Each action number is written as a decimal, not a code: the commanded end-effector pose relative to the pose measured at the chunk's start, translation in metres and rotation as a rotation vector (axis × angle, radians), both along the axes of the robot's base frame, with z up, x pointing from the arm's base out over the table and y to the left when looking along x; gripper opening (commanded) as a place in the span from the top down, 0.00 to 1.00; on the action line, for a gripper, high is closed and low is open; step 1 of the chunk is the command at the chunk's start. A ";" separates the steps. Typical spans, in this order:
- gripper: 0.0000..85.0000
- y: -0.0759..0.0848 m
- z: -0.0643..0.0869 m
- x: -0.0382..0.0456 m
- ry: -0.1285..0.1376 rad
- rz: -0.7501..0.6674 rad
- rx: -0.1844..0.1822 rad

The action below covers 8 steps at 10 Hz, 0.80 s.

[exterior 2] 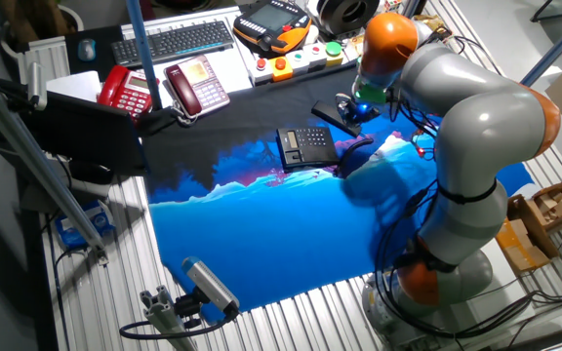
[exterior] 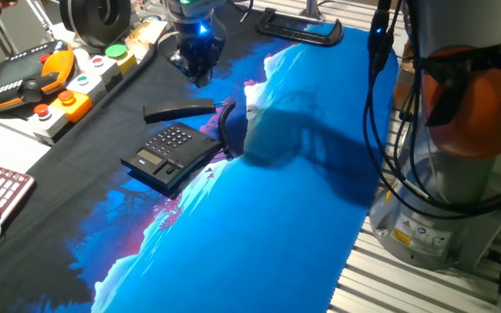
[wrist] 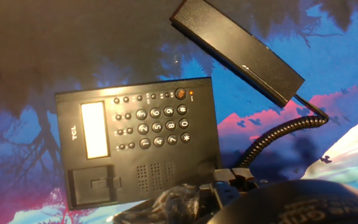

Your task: Place the handset of the telephone on the corresponding phone cradle

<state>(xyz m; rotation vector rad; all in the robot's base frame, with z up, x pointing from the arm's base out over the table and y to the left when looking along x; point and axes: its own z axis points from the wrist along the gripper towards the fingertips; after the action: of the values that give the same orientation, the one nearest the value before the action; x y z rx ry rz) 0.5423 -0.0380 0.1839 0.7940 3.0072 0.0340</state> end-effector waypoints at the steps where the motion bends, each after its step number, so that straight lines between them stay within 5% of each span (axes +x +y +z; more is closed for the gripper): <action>1: 0.99 0.000 0.000 0.0000 -0.005 -0.125 0.018; 3: 0.99 -0.001 -0.001 0.0002 -0.011 -0.209 0.033; 8: 0.99 0.000 -0.011 0.0065 -0.014 -0.325 -0.002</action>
<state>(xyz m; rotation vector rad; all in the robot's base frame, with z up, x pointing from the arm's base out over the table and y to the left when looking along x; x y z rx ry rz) 0.5490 -0.0379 0.1727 1.1983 2.8516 0.0282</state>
